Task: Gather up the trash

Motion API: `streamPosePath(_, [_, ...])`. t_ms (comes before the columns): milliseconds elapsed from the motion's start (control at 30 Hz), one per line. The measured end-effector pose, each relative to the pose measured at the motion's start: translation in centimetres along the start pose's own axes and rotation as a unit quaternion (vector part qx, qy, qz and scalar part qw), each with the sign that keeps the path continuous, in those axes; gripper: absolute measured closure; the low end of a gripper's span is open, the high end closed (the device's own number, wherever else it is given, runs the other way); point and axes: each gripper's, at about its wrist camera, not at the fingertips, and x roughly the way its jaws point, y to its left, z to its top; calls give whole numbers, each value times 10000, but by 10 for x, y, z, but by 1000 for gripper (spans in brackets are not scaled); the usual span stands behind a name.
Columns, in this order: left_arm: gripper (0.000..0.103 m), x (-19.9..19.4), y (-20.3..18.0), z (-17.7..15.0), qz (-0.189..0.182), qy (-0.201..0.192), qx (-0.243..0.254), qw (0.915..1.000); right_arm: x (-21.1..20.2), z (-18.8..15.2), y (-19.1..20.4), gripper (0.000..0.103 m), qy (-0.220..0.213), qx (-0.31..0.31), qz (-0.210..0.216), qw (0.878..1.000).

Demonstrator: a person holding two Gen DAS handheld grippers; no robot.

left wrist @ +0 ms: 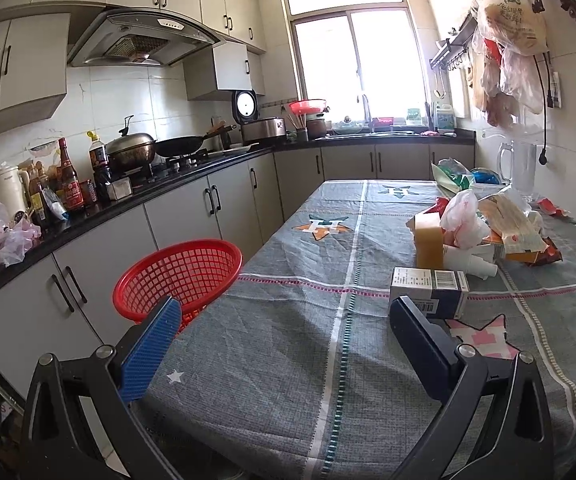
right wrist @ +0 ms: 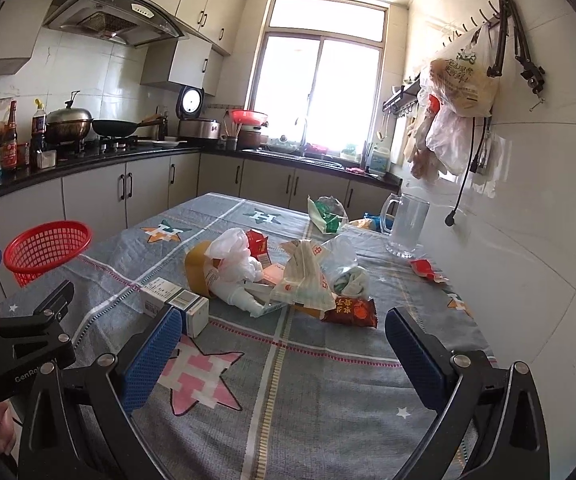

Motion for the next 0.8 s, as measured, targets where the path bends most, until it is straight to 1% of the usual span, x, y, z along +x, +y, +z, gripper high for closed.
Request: streamPosePath(800, [0, 1, 0, -1, -39, 60, 47, 10000, 9, -3, 0, 0, 176, 70, 78, 9998])
